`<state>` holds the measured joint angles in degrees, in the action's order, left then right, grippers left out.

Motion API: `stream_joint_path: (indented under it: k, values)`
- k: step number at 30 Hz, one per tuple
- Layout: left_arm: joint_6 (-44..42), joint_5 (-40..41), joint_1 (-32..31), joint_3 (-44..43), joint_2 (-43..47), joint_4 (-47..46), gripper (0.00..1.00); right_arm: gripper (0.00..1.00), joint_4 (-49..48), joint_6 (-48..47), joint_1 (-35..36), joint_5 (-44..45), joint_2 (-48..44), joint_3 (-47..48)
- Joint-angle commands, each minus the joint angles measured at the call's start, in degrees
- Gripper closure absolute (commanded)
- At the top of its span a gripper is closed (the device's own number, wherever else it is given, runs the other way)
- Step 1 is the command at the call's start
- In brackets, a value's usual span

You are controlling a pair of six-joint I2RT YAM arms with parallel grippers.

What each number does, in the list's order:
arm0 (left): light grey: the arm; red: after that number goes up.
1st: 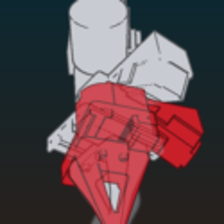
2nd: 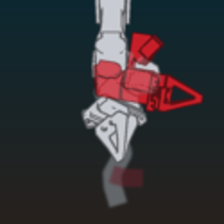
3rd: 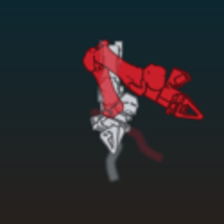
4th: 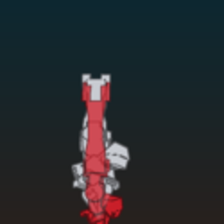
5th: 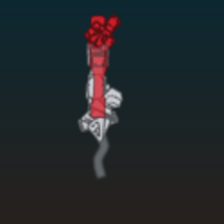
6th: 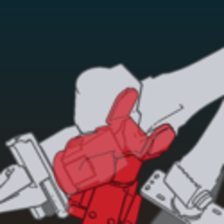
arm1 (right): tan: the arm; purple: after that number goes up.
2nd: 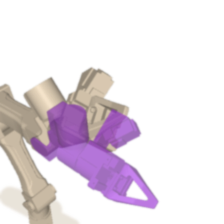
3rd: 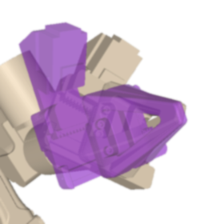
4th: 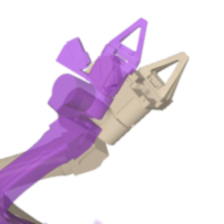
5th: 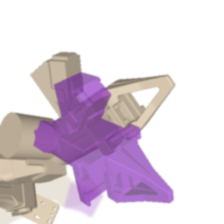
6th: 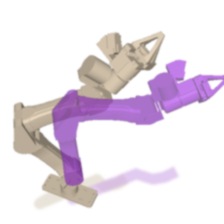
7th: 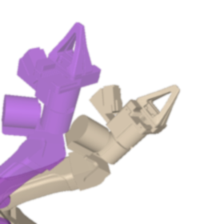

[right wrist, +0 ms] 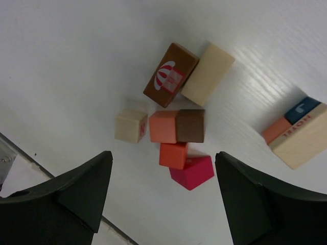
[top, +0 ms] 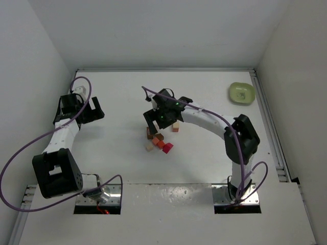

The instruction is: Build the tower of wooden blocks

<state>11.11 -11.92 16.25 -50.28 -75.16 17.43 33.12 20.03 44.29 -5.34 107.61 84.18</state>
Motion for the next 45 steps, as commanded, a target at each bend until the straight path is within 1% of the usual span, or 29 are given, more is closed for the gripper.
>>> stream_joint_path:
  k: [1, 4, 9, 10, 12, 13, 19, 26, 37, 39, 42, 45]
  values:
    - [0.66, 0.94, 0.71, -0.34, 1.68, 0.32, 0.0, 0.19, 1.77, 3.61, 1.85, 1.65, 1.28, 3.53]
    - [0.05, 0.94, 0.71, 0.18, 2.21, 0.32, 0.0, 0.22, 1.86, 3.44, 2.46, 3.5, 3.39, 2.04]
    - [-0.48, 0.94, 1.24, 0.18, 2.21, 0.85, 0.0, 0.22, 1.07, -0.07, 2.55, 4.29, 5.32, -0.51]
    - [-1.09, 0.41, 1.24, 0.18, 2.21, 0.85, 0.0, 0.2, 0.63, -0.6, 2.55, 4.46, 5.59, -1.03]
    - [-1.09, 0.41, 1.24, 0.71, 2.21, 0.85, 0.0, 0.18, -0.16, -2.18, 2.73, 4.82, 6.2, -1.21]
    - [-1.09, -0.29, 1.76, 0.71, 2.21, 0.85, 0.0, 0.15, -0.34, -2.8, 2.64, 4.64, 6.38, -1.13]
    - [-1.62, -1.34, 1.77, 0.71, 1.68, 0.85, 0.0, 0.1, 0.19, -5.44, 2.55, 2.36, 8.31, 1.42]
    - [-2.15, -1.35, 2.82, 0.71, 1.68, 0.85, 0.0, 0.1, 0.36, -7.11, 2.55, 1.65, 10.51, 1.95]
    - [-2.15, -3.02, 3.35, 0.71, -0.51, 0.85, 0.0, 0.1, 0.98, -6.59, 2.73, 1.74, 13.59, 5.55]
    - [-2.15, -3.02, 3.35, 0.71, -0.52, 0.85, 0.0, 0.11, 0.89, -6.76, 2.82, 1.92, 14.11, 5.9]
    - [-2.15, -3.02, 3.87, 0.71, -0.52, 0.85, 0.0, 0.17, 0.89, -6.76, 2.9, 1.65, 14.64, 6.08]
    - [-2.67, -3.54, 3.88, 0.18, -1.05, 0.85, 0.0, 0.17, 1.41, -7.02, 2.82, 1.92, 14.91, 5.99]
